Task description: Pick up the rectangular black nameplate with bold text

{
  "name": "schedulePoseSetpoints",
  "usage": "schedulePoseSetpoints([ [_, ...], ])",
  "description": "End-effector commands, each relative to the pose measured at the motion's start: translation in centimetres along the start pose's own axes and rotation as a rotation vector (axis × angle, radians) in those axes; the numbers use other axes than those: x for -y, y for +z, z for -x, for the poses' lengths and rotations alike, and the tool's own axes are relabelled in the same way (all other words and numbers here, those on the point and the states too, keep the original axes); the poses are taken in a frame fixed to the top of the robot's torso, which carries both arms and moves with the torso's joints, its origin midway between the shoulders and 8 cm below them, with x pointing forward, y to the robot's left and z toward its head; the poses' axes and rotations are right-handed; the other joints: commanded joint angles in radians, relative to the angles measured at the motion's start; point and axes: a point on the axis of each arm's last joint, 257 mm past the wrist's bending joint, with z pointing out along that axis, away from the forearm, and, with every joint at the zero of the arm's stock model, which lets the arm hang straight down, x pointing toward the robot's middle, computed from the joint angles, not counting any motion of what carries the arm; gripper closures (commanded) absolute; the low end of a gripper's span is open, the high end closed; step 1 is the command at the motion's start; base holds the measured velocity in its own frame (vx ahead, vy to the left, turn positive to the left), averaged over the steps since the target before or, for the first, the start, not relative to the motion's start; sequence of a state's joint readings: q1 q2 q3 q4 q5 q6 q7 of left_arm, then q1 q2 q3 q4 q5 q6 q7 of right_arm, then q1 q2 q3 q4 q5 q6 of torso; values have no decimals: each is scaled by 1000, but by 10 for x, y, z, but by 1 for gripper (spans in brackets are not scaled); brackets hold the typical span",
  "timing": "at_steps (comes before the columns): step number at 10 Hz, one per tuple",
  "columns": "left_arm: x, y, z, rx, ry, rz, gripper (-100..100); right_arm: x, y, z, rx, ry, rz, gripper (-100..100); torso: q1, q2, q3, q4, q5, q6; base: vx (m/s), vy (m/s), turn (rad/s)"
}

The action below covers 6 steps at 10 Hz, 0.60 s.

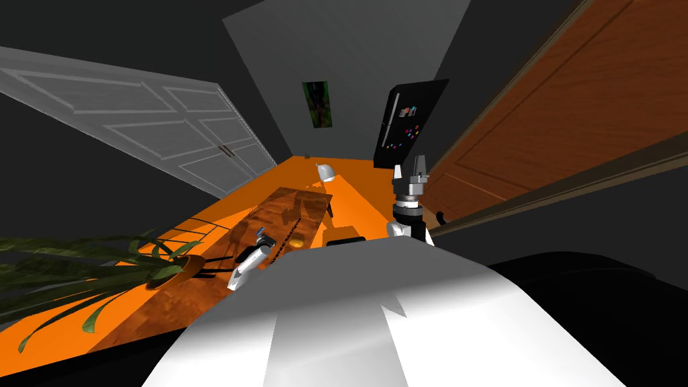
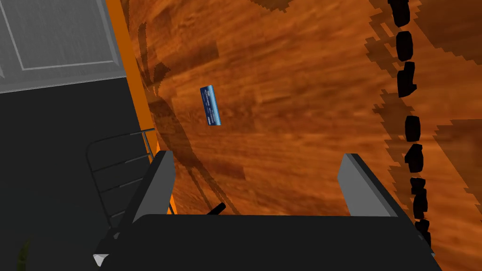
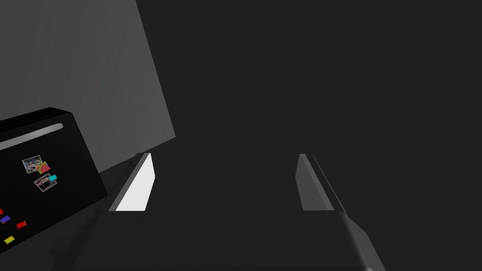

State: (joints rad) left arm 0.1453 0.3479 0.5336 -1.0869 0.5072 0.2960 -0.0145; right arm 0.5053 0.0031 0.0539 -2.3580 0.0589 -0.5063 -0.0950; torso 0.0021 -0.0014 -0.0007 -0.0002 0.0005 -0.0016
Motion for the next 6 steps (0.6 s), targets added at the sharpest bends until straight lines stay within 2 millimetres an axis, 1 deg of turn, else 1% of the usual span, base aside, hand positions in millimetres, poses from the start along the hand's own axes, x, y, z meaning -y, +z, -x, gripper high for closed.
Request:
schedulePoseSetpoints([
  [1,-15,2,17,24,-54,56,-100,0,0,0,0,0,0,0,0,0,0,0,0,0,-5,20,-222],
  [2,-28,2,23,37,-59,79,-100,0,0,0,0,0,0,0,0,0,0,0,0,1,-5,30,-134],
  [3,-29,2,24,38,-59,81,-100,0,0,0,0,0,0,0,1,0,0,0,0,0,-2,14,13],
  [4,-48,2,39,64,-115,139,-100,0,0,0,0,0,0,0,0,0,0,0,0,0,-4,19,-237],
  [5,-47,2,38,62,-114,136,-100,0,0,0,0,0,0,0,0,0,0,0,0,1,-5,33,-116],
  [6,-54,1,42,69,-117,150,-100,0,0,0,0,0,0,0,1,0,0,0,0,0,-2,18,19],
])
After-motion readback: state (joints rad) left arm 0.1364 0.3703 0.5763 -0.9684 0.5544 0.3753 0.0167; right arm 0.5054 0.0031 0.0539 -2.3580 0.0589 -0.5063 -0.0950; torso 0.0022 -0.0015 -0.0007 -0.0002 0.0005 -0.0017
